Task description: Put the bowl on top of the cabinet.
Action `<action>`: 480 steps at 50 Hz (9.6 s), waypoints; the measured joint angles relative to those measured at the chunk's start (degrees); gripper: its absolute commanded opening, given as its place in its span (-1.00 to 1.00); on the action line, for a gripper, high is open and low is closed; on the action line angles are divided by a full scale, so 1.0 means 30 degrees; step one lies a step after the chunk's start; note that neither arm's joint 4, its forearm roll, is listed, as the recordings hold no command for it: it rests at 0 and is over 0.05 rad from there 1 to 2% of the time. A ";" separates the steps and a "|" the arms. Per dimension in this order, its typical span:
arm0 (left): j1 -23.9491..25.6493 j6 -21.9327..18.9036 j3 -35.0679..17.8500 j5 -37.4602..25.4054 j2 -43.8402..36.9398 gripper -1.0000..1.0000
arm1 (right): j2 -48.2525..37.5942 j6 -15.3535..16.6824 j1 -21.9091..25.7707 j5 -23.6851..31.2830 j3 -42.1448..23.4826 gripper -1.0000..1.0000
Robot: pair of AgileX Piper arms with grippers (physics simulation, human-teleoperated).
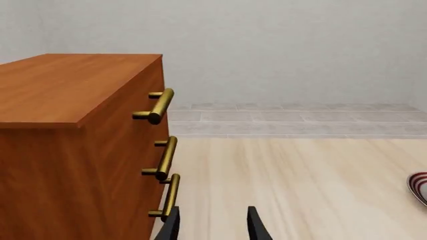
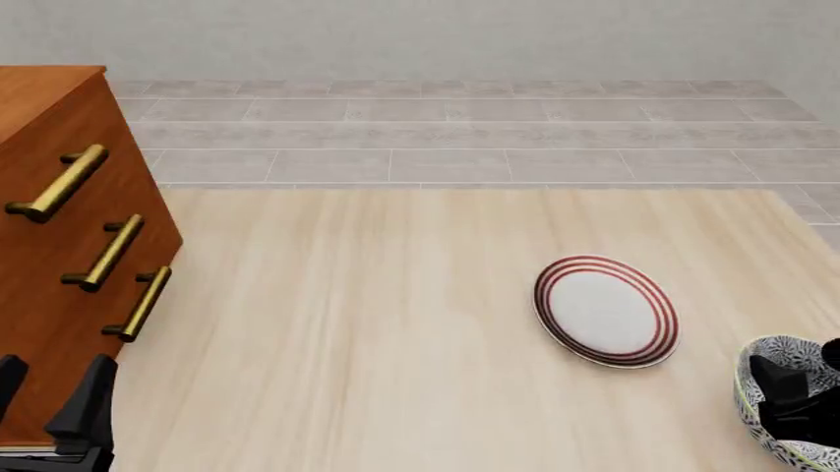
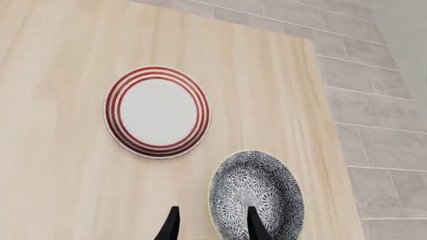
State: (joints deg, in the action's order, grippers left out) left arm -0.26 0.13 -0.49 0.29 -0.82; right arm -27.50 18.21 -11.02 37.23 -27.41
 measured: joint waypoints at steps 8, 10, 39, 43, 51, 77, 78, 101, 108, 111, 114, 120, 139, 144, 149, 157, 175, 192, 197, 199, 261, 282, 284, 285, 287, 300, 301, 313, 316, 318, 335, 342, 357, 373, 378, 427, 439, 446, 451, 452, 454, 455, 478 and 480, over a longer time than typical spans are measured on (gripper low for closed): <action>0.0000 0.0001 0.0000 0.0000 0.0000 1.00 | -0.0816 0.0246 -0.0490 -0.1134 0.0937 1.00; 0.0000 0.0000 0.0000 0.0000 0.0001 1.00 | -0.1031 0.0298 -0.0600 -0.1469 0.1184 1.00; 0.0000 0.0000 -0.0001 -0.0001 0.0003 1.00 | -0.4933 0.0807 -0.1534 -0.5644 0.2894 1.00; 0.0000 0.0000 -0.0001 -0.0001 0.0002 1.00 | -0.5502 0.0794 -0.1576 -0.6145 0.3049 1.00; 0.0000 0.0000 -0.0001 -0.0001 0.0003 1.00 | -0.6410 0.0877 -0.1699 -0.6831 0.3221 1.00; 0.0000 0.0000 -0.0001 -0.0001 0.0001 1.00 | -0.8558 0.1162 -0.2293 -0.8496 0.3947 1.00; 0.0000 0.0000 -0.0001 -0.0001 0.0002 1.00 | -0.8630 0.1172 -0.2313 -0.8550 0.3974 1.00; -0.0001 0.0000 -0.0001 -0.0001 0.0003 1.00 | -0.9886 0.1364 -0.2815 -0.9336 0.4267 1.00; 0.0000 -0.0001 -0.0001 -0.0001 0.0004 1.00 | -1.0154 0.1368 -0.2929 -0.9479 0.4308 1.00; 0.0000 -0.0002 -0.0001 -0.0002 0.0005 1.00 | -1.0258 0.1375 -0.2972 -0.9538 0.4317 1.00; 0.0000 -0.0001 -0.0001 -0.0001 0.0003 1.00 | -1.0354 0.1391 -0.3017 -0.9582 0.4321 1.00; 0.0000 -0.0002 -0.0001 -0.0001 0.0004 1.00 | -1.0514 0.1423 -0.3098 -0.9629 0.4308 1.00; -0.0011 -0.0004 0.0000 -0.0007 0.0011 1.00 | -1.0762 0.1591 -0.3310 -0.9532 0.4152 -1.00; -0.0054 -0.0014 0.0023 -0.0006 0.0046 1.00 | -1.0598 0.1607 -0.3299 -0.9327 0.4069 -1.00; -0.0081 -0.0021 0.0045 0.0002 0.0068 1.00 | -1.0320 0.1658 -0.3267 -0.9022 0.3986 -1.00; -0.0108 -0.0020 0.0067 0.0002 0.0088 1.00 | -0.9239 0.1932 -0.3047 -0.7980 0.3643 -1.00; -0.0131 -0.0028 0.0064 -0.0036 0.0135 1.00 | -0.5137 0.3564 -0.1628 -0.4438 0.1849 -1.00; -0.0142 -0.0018 0.0067 -0.0004 0.0094 1.00 | -0.2451 0.5739 0.0863 -0.2635 0.0652 -1.00; -0.0145 -0.0011 0.0047 -0.0028 0.0088 1.00 | -0.1858 0.6412 0.1979 -0.2328 0.0326 -1.00; -0.0146 -0.0009 0.0030 -0.0047 0.0091 1.00 | -0.1635 0.6697 0.2489 -0.2257 0.0213 -1.00; -0.0179 0.0006 -0.0006 -0.0021 0.0018 1.00 | -0.5548 1.4636 1.2221 -0.9459 -0.0825 -1.00; 0.0266 0.0450 -0.0847 -0.0485 -0.0786 1.00 | -0.6515 1.5233 1.2672 -1.0115 -0.0999 -1.00; 0.0486 0.0531 -0.1263 -0.0815 -0.1022 1.00 | -0.6566 1.5267 1.2694 -1.0144 -0.1003 -1.00; 0.0607 0.0612 -0.1501 -0.1003 -0.1152 1.00 | -0.6596 1.5279 1.2704 -1.0165 -0.1002 -1.00; 0.0882 0.0698 -0.2040 -0.1421 -0.1401 1.00 | -0.6664 1.5290 1.2730 -1.0217 -0.0997 -1.00; 0.2939 0.1724 -0.6265 -0.4627 -0.3460 1.00 | -0.7129 1.5260 1.2952 -1.0551 -0.0905 -1.00; 0.3131 0.1796 -0.6612 -0.4875 -0.3623 1.00 | -0.7156 1.5268 1.2966 -1.0567 -0.0899 -1.00; 0.5162 0.3033 -1.0388 -0.7285 -0.6487 1.00 | -0.7473 1.5371 1.3250 -1.0724 -0.0841 -1.00; 0.5657 0.3432 -1.1031 -0.7704 -0.7323 1.00 | -0.7582 1.5417 1.3320 -1.0774 -0.0860 -1.00; 0.5982 0.3640 -1.1465 -0.7976 -0.7819 1.00 | -0.7667 1.5443 1.3376 -1.0819 -0.0868 -1.00; 0.8541 0.4805 -1.5677 -1.0564 -1.1293 1.00 | -0.8346 1.5773 1.3766 -1.1426 -0.0728 -1.00; 0.9498 0.4686 -1.6823 -1.1240 -1.2039 1.00 | -0.8562 1.5882 1.3832 -1.1828 -0.0586 -1.00; 1.1361 0.5136 -1.9414 -1.2465 -1.4094 1.00 | -0.9170 1.5893 1.4233 -1.2561 -0.0445 -1.00; 1.2706 0.5880 -2.2575 -1.3418 -1.6274 1.00 | -0.9753 1.5815 1.4765 -1.3169 -0.0210 -1.00; 1.2934 0.6121 -2.3170 -1.3486 -1.6658 1.00 | -0.9727 1.5758 1.4947 -1.3117 -0.0330 -1.00; 1.3043 0.7536 -2.5020 -1.1894 -1.9705 1.00 | -0.9663 1.5473 1.6543 -1.3510 0.0240 -1.00; 1.2847 0.7687 -2.5088 -1.1414 -2.0231 1.00 | -0.9352 1.5447 1.6938 -1.3410 0.0417 -1.00; 1.2689 0.7748 -2.5047 -1.1133 -2.0488 1.00 | -0.9186 1.5436 1.7196 -1.3432 0.0549 -1.00; 1.2603 0.7776 -2.4925 -1.0905 -2.0649 1.00 | -0.9065 1.5428 1.7390 -1.3431 0.0643 -1.00; 1.2591 0.7783 -2.4889 -1.0853 -2.0678 1.00 | -0.9043 1.5427 1.7429 -1.3434 0.0662 -1.00; 1.2572 0.7793 -2.4806 -1.0747 -2.0735 1.00 | -0.9012 1.5431 1.7508 -1.3447 0.0700 -1.00; 1.2568 0.7826 -2.4749 -1.0685 -2.0761 1.00 | -0.8997 1.5429 1.7551 -1.3458 0.0716 -1.00; 1.3076 0.8222 -2.3226 -0.9229 -2.1401 1.00 | -0.8717 1.5533 1.8426 -1.3395 0.0875 -1.00; 1.3125 0.8238 -2.3081 -0.9100 -2.1455 1.00 | -0.8675 1.5556 1.8472 -1.3347 0.0876 -1.00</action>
State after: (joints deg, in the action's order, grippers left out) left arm 39.12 24.84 -69.73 -27.01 -65.19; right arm -53.52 64.88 44.40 -2.81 -24.78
